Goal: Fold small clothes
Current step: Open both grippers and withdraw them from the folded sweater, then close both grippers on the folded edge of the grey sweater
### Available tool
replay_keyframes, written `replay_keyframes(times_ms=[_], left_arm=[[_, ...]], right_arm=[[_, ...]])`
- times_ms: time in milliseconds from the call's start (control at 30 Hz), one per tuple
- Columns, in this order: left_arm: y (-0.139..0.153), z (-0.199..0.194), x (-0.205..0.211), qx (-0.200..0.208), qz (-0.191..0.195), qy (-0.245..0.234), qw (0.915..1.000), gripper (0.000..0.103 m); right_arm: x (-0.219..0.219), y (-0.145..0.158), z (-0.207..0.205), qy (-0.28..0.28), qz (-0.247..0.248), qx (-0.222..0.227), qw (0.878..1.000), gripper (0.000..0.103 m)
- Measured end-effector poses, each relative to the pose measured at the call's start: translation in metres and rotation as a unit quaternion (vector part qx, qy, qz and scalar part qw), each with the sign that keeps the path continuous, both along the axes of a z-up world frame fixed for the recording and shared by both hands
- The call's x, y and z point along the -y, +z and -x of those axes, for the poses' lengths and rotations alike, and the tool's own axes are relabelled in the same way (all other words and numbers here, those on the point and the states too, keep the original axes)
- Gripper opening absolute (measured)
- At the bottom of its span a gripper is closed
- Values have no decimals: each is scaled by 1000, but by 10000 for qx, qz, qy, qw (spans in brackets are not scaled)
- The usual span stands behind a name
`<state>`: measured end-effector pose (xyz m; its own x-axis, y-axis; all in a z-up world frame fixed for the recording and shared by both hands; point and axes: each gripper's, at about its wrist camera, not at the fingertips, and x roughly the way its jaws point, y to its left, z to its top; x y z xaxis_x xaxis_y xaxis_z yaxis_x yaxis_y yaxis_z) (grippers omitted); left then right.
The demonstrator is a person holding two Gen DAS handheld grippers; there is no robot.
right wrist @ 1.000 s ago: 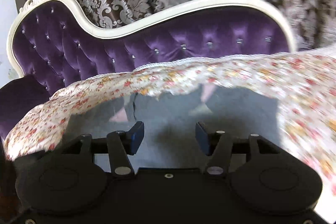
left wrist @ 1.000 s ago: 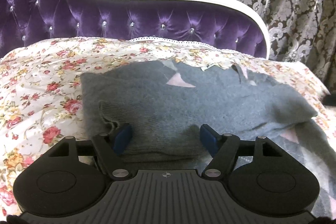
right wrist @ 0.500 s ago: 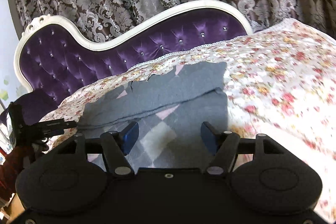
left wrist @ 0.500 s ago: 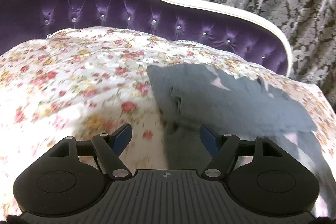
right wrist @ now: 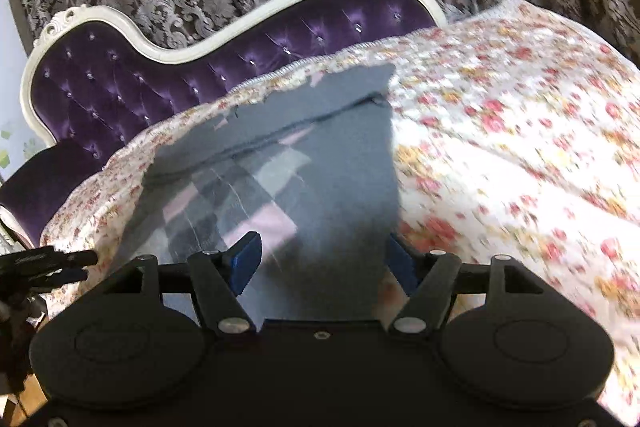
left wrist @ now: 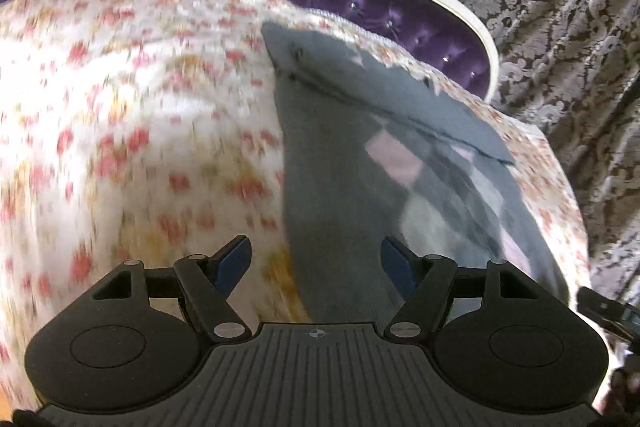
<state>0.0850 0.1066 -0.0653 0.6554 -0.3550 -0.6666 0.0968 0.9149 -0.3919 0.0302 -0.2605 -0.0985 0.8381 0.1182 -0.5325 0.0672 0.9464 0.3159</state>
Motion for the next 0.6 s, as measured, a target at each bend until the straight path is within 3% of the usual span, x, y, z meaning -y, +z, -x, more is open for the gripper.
replay_keyframes(times_ms=[167, 300, 600], left_arm=[[-6, 23, 9, -124, 92, -69, 9999, 70], [-10, 34, 19, -115, -83, -183, 9997, 70], [-11, 33, 31, -66, 50, -368, 9993, 70]], right_arm=[[5, -9, 12, -64, -159, -191, 9997, 72], [4, -14, 17, -7, -339, -262, 9991, 72], [-4, -20, 13, 236, -529, -269, 9980, 73]])
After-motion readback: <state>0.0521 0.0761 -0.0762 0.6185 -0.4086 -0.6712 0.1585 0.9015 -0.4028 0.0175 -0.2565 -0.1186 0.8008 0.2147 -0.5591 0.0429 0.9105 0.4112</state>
